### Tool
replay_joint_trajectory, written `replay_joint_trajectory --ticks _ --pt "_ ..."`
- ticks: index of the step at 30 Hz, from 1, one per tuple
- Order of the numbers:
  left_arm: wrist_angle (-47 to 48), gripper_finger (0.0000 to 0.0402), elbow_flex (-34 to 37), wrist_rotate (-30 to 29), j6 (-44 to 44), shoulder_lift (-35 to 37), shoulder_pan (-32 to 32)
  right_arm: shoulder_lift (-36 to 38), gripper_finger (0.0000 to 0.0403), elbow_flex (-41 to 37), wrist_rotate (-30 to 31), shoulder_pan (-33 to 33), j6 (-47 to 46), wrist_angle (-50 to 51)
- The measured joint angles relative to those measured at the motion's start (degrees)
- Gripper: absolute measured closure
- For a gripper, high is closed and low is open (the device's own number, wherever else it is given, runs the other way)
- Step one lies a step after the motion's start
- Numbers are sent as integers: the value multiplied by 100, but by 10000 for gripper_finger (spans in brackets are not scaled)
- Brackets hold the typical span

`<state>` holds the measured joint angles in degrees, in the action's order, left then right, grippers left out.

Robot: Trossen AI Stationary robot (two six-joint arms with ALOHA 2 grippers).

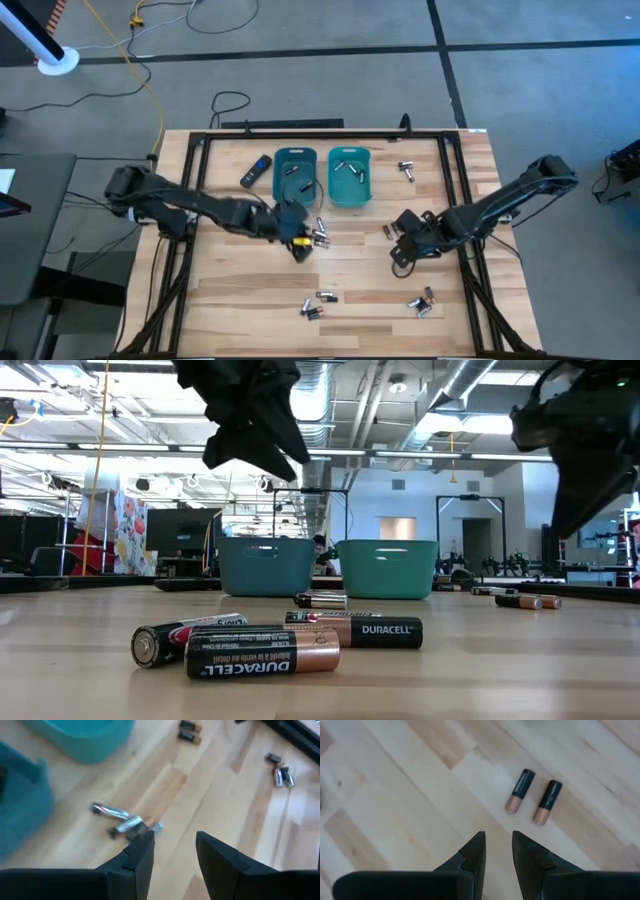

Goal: Sort batteries
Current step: Put the silver battery into the green bin

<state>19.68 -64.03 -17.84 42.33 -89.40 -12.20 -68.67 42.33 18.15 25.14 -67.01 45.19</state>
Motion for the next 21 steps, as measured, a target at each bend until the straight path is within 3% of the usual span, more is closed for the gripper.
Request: replay_joint_trajectory --ticks 5,14,21 --pt "203 260 -428 -365 87 -670 -335 2 292 0 0 195 156 -36" --pt "236 260 -623 -360 -2624 -1321 -255 -2 292 0 0 356 144 -141" --pt "214 260 -623 -233 -3027 -1604 -84 -2 292 0 1 621 -44 -253"
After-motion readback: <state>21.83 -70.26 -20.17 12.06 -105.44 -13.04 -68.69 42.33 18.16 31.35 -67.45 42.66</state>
